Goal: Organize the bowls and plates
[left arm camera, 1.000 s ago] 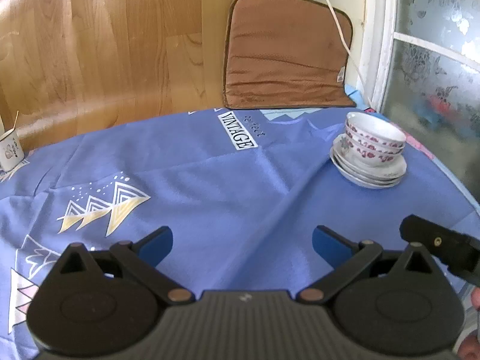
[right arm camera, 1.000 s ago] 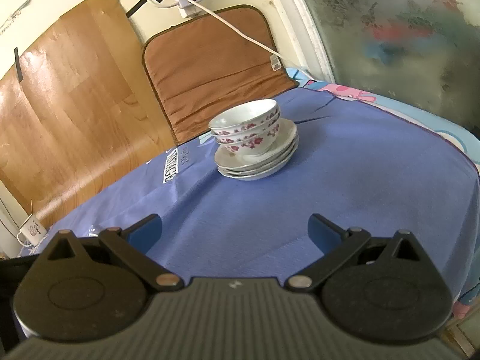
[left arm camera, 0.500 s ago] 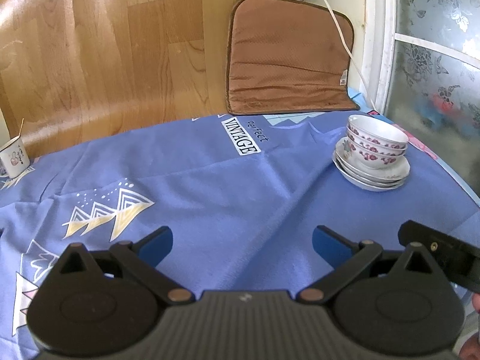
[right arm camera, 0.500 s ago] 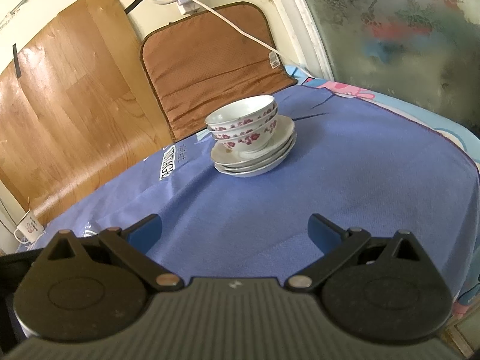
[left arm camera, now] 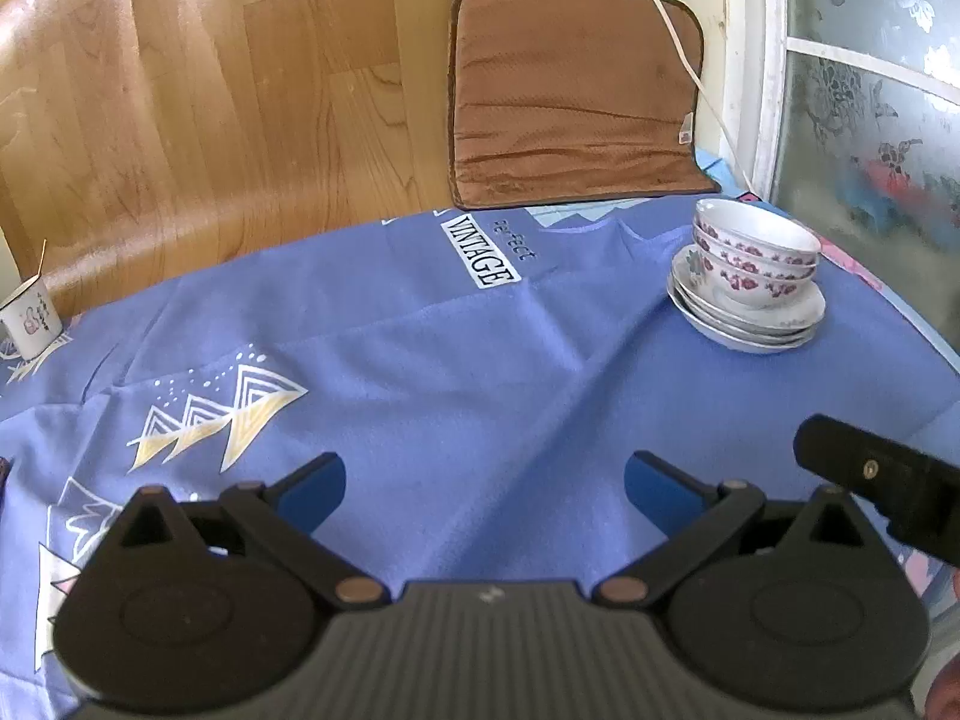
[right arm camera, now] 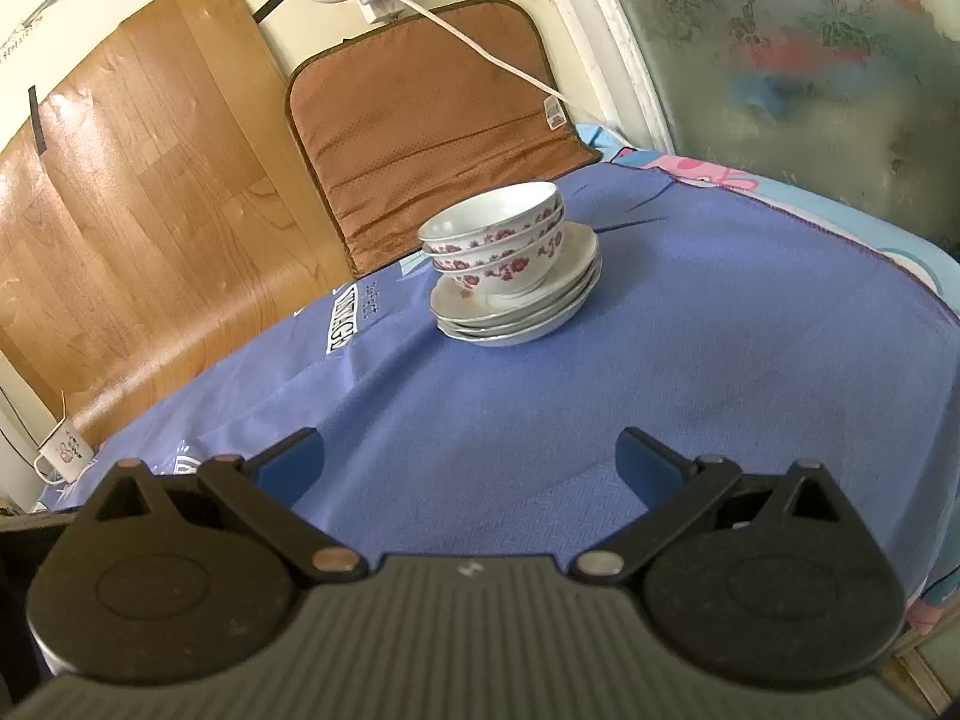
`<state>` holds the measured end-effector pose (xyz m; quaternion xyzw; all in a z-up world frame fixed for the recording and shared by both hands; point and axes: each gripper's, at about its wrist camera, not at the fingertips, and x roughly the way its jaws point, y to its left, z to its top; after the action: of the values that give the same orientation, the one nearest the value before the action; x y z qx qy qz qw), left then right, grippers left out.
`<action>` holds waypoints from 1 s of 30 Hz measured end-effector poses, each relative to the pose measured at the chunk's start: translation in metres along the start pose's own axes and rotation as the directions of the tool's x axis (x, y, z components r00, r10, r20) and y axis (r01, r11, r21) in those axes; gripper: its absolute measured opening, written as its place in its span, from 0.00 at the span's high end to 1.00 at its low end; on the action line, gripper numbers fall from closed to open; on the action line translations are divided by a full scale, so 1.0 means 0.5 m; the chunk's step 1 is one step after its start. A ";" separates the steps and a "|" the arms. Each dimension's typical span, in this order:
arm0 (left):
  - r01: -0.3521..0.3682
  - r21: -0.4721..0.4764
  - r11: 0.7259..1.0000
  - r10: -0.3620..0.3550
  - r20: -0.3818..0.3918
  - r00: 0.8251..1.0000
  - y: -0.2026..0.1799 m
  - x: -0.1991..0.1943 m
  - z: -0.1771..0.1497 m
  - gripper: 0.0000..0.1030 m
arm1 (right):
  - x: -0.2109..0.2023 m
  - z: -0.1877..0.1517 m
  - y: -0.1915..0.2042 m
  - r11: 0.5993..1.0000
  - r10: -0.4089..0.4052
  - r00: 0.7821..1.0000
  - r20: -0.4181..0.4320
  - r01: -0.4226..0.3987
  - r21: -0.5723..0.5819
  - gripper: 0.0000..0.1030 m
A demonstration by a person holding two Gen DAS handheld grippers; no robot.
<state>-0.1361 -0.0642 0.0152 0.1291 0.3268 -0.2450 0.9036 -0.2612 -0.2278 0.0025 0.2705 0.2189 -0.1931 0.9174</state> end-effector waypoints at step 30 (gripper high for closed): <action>-0.058 0.058 0.997 0.057 0.005 0.998 -0.002 0.006 -0.012 0.00 | 0.004 -0.003 -0.003 1.000 0.013 1.000 0.000 -0.013 0.010 0.00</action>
<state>-0.1376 -0.0637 0.0086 0.1643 0.3143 -0.2285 0.9066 -0.2607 -0.2284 -0.0003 0.2766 0.2162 -0.1883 0.9172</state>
